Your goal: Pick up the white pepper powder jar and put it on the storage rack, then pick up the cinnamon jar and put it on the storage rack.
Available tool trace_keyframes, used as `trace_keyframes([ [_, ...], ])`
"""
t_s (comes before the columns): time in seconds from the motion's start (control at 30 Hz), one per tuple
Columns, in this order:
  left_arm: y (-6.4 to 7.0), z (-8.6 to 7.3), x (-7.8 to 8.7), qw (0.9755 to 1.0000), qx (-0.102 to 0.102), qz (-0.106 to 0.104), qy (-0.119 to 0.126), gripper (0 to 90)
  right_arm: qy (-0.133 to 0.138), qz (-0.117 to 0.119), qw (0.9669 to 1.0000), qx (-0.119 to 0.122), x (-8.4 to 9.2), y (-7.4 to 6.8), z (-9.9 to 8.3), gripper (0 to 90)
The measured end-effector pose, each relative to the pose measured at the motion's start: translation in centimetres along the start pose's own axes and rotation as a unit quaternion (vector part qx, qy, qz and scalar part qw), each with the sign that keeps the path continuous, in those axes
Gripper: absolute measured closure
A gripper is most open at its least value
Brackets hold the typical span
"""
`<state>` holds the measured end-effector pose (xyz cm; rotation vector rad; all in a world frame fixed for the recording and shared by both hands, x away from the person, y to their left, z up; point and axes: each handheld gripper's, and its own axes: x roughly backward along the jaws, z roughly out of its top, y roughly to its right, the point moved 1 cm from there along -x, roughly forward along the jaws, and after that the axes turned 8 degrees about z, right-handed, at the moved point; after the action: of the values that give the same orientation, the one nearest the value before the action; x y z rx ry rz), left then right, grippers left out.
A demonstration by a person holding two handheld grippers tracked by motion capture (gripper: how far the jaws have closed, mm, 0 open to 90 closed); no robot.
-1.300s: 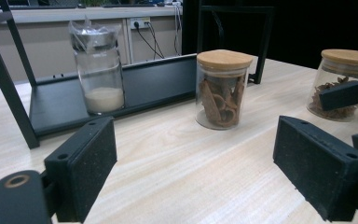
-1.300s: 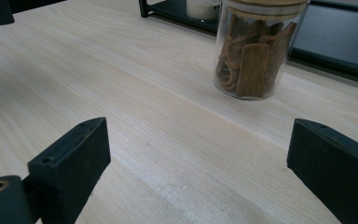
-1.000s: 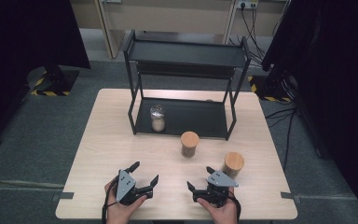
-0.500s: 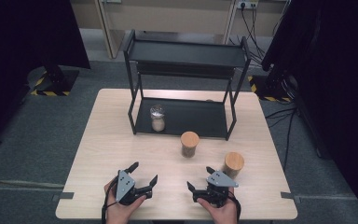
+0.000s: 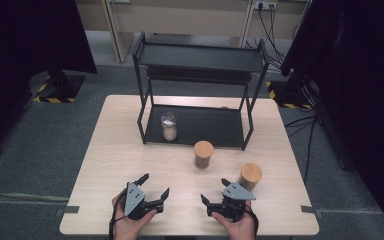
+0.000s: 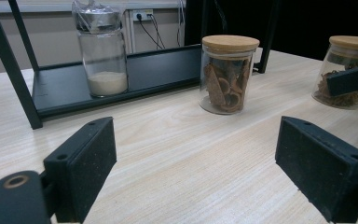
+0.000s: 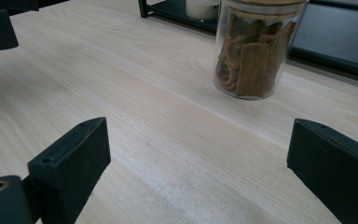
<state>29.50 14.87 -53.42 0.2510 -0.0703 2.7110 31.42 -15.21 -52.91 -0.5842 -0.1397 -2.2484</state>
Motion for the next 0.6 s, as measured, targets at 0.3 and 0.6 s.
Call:
trace_keyframes([
  [0.3,0.0,0.0,0.0,1.0,-0.001,-0.002,-0.001,11.8,0.014,0.001,0.9999,-0.01,-0.2,0.4,0.7,6.4],
  [0.6,0.0,0.0,-0.1,1.0,-0.002,-0.004,-0.003,11.7,0.032,-0.013,0.9993,-0.015,-0.5,1.5,2.6,6.5],
])
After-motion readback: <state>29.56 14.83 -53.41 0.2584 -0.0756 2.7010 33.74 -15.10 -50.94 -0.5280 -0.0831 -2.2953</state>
